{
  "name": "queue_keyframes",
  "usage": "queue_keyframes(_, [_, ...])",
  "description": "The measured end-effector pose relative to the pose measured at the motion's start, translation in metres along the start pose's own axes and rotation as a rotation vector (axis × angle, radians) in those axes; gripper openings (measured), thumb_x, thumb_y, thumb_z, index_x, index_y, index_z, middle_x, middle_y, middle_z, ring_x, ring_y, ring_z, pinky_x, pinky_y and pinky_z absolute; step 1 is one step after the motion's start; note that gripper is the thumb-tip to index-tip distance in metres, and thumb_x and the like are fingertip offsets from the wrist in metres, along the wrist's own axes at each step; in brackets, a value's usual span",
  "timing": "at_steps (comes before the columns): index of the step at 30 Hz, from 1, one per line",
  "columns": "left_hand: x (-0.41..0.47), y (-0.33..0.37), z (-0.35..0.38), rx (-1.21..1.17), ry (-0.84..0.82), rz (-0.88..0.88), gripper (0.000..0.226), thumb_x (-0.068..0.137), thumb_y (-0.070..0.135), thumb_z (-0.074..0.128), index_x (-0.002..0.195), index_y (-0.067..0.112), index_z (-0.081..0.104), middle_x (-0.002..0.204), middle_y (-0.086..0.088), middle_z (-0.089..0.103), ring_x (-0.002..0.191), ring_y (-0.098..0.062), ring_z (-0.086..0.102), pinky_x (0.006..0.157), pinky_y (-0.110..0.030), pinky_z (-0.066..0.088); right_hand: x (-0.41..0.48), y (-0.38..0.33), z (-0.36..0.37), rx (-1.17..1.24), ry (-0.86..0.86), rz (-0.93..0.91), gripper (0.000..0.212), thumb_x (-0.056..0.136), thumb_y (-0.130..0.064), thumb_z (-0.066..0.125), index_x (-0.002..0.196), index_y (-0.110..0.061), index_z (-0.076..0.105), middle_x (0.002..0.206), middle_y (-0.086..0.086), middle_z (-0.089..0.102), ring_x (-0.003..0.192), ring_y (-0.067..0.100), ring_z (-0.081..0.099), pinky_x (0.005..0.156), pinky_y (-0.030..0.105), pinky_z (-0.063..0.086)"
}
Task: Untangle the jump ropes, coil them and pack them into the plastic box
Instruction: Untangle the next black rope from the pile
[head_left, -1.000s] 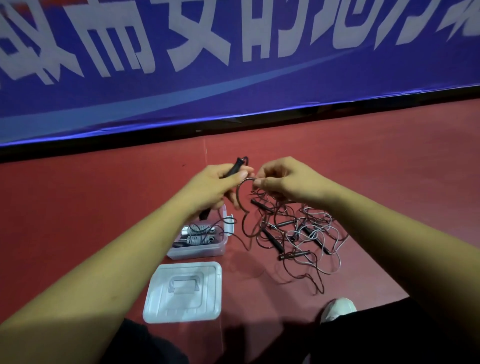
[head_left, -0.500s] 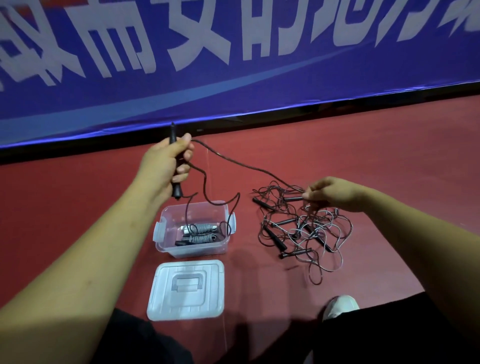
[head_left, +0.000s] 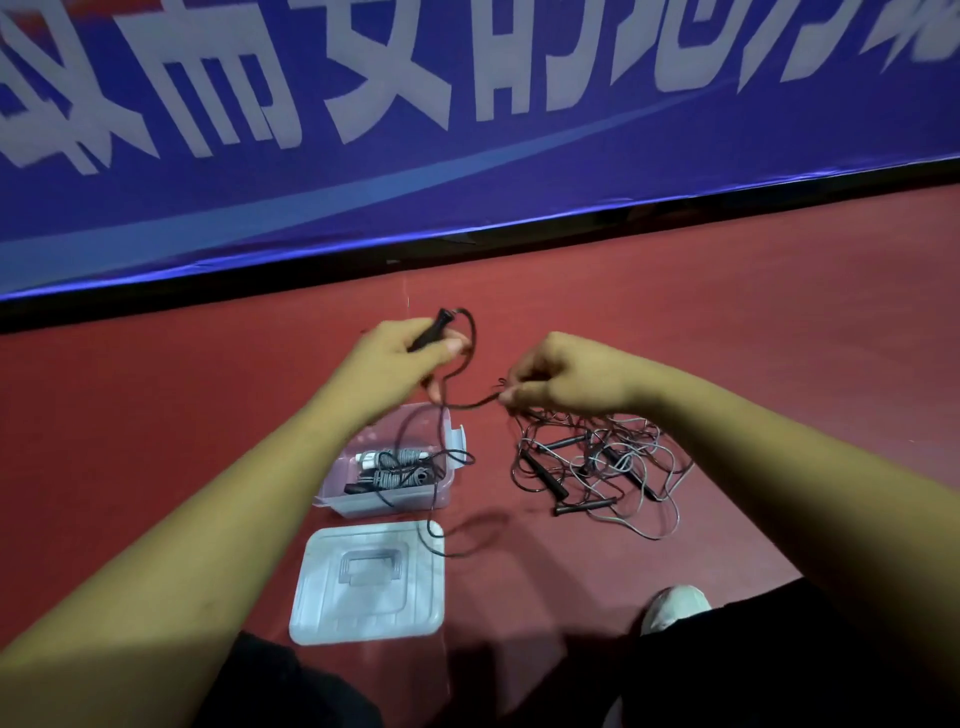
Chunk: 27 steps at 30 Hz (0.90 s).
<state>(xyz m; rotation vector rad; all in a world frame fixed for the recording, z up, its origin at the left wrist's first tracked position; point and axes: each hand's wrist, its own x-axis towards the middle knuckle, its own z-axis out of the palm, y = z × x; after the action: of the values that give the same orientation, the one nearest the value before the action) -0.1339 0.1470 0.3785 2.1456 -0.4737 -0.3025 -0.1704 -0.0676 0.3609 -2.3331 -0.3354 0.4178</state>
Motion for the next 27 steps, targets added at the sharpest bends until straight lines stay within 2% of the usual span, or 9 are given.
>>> queue_keyframes(3, [-0.009, 0.005, 0.023, -0.111, -0.210, -0.055, 0.019, 0.103, 0.019, 0.050, 0.113, 0.009, 0.063, 0.067, -0.016, 0.059, 0.033, 0.000, 0.042, 0.037, -0.012, 0.026, -0.002, -0.011, -0.004, 0.107, 0.141, -0.065, 0.027, 0.094, -0.025, 0.065, 0.068, -0.019, 0.067, 0.047, -0.008, 0.040, 0.043, 0.006, 0.031, 0.044, 0.021, 0.026])
queue_keyframes(6, [-0.003, -0.004, 0.029, -0.265, -0.230, -0.114, 0.022, 0.102, 0.027, 0.051, 0.096, 0.010, 0.064, 0.070, -0.008, 0.066, 0.042, -0.010, 0.041, 0.038, -0.016, 0.022, -0.008, -0.011, -0.004, 0.228, 0.178, -0.086, 0.024, 0.095, -0.026, 0.065, 0.073, -0.016, 0.067, 0.051, 0.000, 0.041, 0.043, 0.009, 0.031, 0.042, 0.021, 0.025])
queue_keyframes(9, [0.005, -0.004, 0.021, -0.387, -0.083, -0.139, 0.022, 0.099, 0.026, 0.056, 0.080, 0.016, 0.060, 0.057, 0.007, 0.050, 0.041, -0.004, 0.034, 0.035, -0.013, 0.021, -0.008, 0.004, -0.008, 0.236, 0.181, -0.023, 0.026, 0.096, -0.024, 0.063, 0.073, -0.013, 0.061, 0.054, 0.002, 0.048, 0.045, 0.011, 0.039, 0.044, 0.021, 0.032])
queue_keyframes(12, [0.013, -0.007, -0.004, -0.761, 0.152, -0.136, 0.023, 0.100, 0.019, 0.052, 0.077, 0.015, 0.051, 0.060, 0.005, 0.040, 0.040, -0.003, 0.029, 0.032, -0.013, 0.017, -0.007, 0.033, -0.015, 0.094, 0.095, 0.111, 0.032, 0.097, -0.028, 0.061, 0.073, -0.007, 0.058, 0.060, 0.005, 0.056, 0.050, 0.012, 0.048, 0.053, 0.025, 0.039])
queue_keyframes(16, [0.019, -0.025, -0.041, -0.932, 0.388, -0.220, 0.025, 0.101, 0.020, 0.050, 0.076, 0.017, 0.048, 0.060, 0.006, 0.039, 0.039, -0.004, 0.029, 0.032, -0.014, 0.017, -0.013, 0.076, -0.025, 0.081, 0.090, 0.240, 0.028, 0.094, -0.030, 0.064, 0.072, -0.013, 0.065, 0.069, 0.005, 0.065, 0.061, 0.011, 0.055, 0.065, 0.027, 0.043])
queue_keyframes(19, [0.022, -0.042, -0.038, -0.715, 0.318, -0.330, 0.022, 0.101, 0.020, 0.050, 0.081, 0.015, 0.054, 0.070, 0.001, 0.052, 0.034, -0.003, 0.039, 0.030, -0.014, 0.020, -0.019, 0.102, -0.027, 0.265, 0.166, 0.308, 0.027, 0.081, -0.038, 0.073, 0.076, -0.011, 0.071, 0.076, 0.017, 0.067, 0.071, 0.023, 0.058, 0.075, 0.039, 0.047])
queue_keyframes(23, [0.021, -0.053, -0.023, 0.140, 0.133, -0.320, 0.013, 0.097, 0.023, 0.059, 0.103, 0.014, 0.068, 0.090, -0.010, 0.071, 0.045, -0.014, 0.061, 0.044, -0.018, 0.037, -0.018, 0.095, -0.024, 0.420, 0.113, 0.347, 0.021, 0.087, -0.025, 0.070, 0.071, -0.011, 0.073, 0.058, 0.008, 0.042, 0.052, 0.020, 0.042, 0.051, 0.028, 0.042])
queue_keyframes(25, [0.019, -0.046, -0.017, 0.079, 0.145, -0.238, 0.014, 0.097, 0.021, 0.060, 0.103, 0.013, 0.069, 0.094, -0.007, 0.074, 0.046, -0.015, 0.060, 0.048, -0.018, 0.039, -0.011, 0.074, -0.022, 0.352, 0.097, 0.300, 0.019, 0.088, -0.022, 0.072, 0.077, -0.008, 0.075, 0.052, 0.003, 0.037, 0.046, 0.016, 0.034, 0.045, 0.023, 0.033])
queue_keyframes(27, [0.015, -0.032, -0.008, -0.153, 0.093, -0.194, 0.014, 0.098, 0.018, 0.056, 0.102, 0.013, 0.069, 0.100, -0.001, 0.076, 0.047, -0.013, 0.057, 0.039, -0.016, 0.030, -0.004, 0.046, -0.016, 0.292, 0.079, 0.244, 0.021, 0.088, -0.021, 0.073, 0.077, -0.002, 0.073, 0.049, 0.001, 0.037, 0.042, 0.014, 0.031, 0.043, 0.021, 0.028])
